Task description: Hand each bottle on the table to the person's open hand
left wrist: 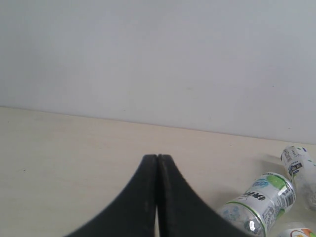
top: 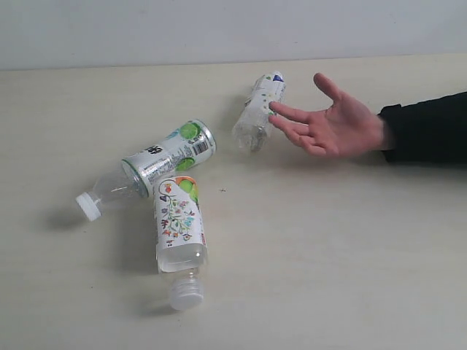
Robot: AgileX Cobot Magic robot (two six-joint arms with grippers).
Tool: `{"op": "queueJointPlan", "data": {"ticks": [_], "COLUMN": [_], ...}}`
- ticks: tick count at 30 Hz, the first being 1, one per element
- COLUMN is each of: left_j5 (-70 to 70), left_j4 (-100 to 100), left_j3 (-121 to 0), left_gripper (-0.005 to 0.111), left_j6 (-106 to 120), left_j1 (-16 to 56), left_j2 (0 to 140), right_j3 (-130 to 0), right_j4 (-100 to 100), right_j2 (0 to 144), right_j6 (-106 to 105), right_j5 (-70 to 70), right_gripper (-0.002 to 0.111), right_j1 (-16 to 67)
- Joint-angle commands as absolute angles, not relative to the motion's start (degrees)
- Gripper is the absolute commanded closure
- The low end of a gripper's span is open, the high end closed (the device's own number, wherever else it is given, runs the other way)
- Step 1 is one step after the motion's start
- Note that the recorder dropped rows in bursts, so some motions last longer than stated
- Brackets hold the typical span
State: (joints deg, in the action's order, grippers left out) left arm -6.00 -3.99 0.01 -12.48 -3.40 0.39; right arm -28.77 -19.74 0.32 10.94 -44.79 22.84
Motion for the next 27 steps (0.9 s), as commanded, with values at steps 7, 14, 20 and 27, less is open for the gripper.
{"op": "queueJointPlan", "data": {"ticks": [7,14,20,27], "left_j5": [-5.76,-5.76,-5.76,-5.76], "left_j4": [-4.21,-4.21,-4.21,-4.21], "left_j3": [0.00,0.00,0.00,0.00], "left_gripper": [0.107,0.107,0.107,0.107], "left_j6": [-12.21,-12.21,-12.21,-12.21], "left_j1": [-3.48,-3.48,-3.48,-3.48], "left_j2": [0.00,0.00,0.00,0.00], "right_j3": [-28.42,-28.42,-28.42,-32.53], "right_j4": [-16.51,-7.40,15.75,32.16], "right_j2": [1.56,10.56,22.48,41.09], "right_j6": [10.28,6.31,-12.19,-20.62], "right_j5": [-34.81,-30.19,-29.48,-31.76], "right_gripper": [0.107,0.092,0.071,0.054], "right_j1": [22.66,22.66,22.66,22.66]}}
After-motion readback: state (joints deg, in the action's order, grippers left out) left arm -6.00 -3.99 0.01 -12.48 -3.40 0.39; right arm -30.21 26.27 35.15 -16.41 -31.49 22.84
